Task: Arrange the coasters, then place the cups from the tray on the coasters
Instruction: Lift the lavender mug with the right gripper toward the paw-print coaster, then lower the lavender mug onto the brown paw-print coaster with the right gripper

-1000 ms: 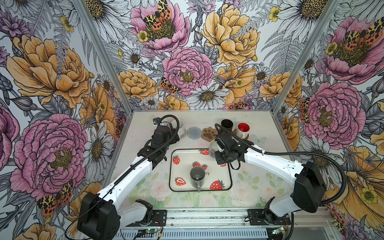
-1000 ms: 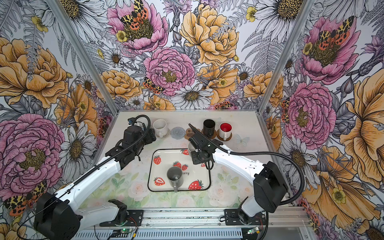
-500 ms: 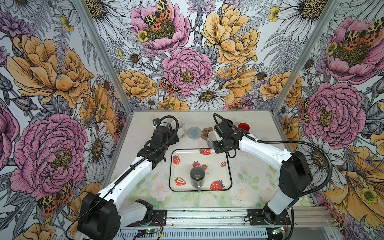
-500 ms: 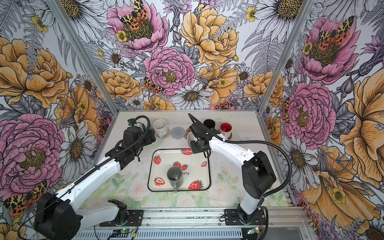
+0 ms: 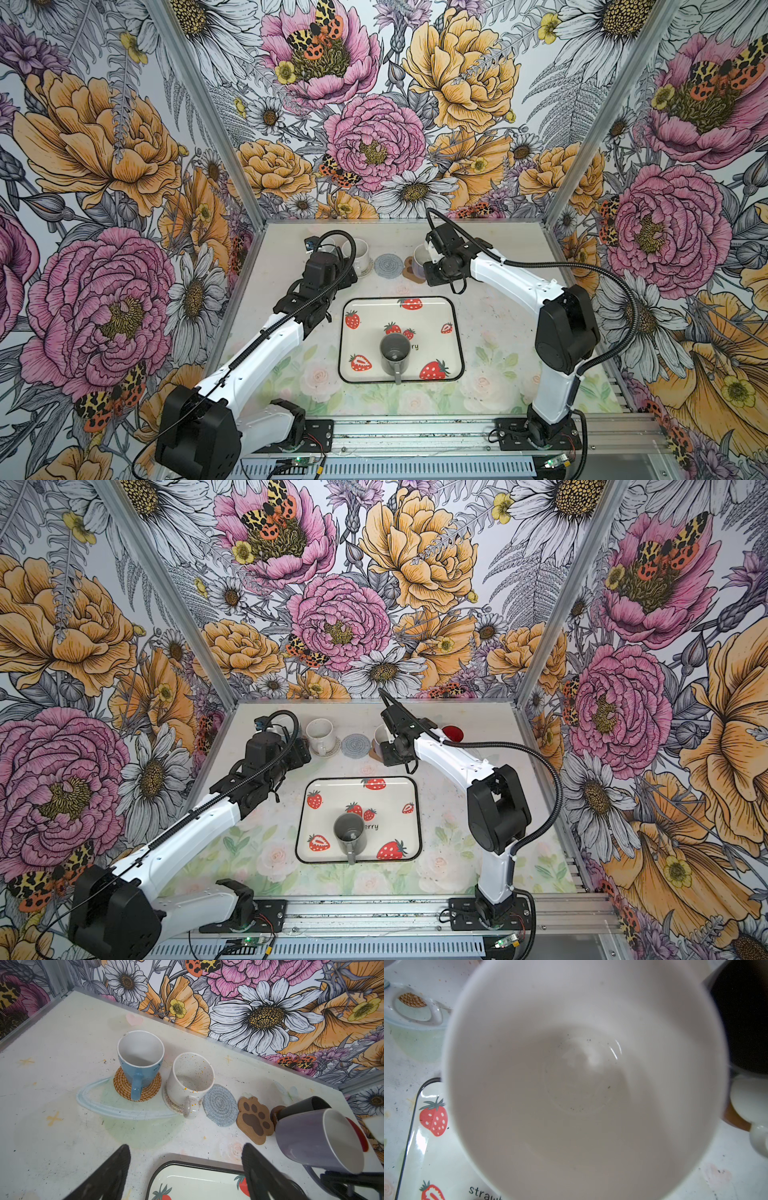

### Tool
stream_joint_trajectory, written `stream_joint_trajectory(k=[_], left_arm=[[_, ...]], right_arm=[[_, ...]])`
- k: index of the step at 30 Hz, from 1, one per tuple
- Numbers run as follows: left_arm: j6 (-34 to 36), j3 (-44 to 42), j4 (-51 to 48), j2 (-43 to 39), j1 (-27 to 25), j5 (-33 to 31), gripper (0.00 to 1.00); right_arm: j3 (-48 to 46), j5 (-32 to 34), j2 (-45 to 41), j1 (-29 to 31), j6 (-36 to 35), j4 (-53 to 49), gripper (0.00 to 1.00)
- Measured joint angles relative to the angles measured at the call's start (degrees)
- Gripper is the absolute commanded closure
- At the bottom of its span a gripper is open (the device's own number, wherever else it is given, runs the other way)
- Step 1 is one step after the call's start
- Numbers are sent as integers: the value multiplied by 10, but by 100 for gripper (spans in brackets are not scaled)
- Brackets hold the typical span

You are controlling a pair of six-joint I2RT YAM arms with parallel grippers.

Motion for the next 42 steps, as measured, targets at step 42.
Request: stream_joint_trajectory(k=[42], left_arm=[[0,-8,2,2,15,7,14]], right_arm=[[134,-13,155,-23,-9,-10,100]])
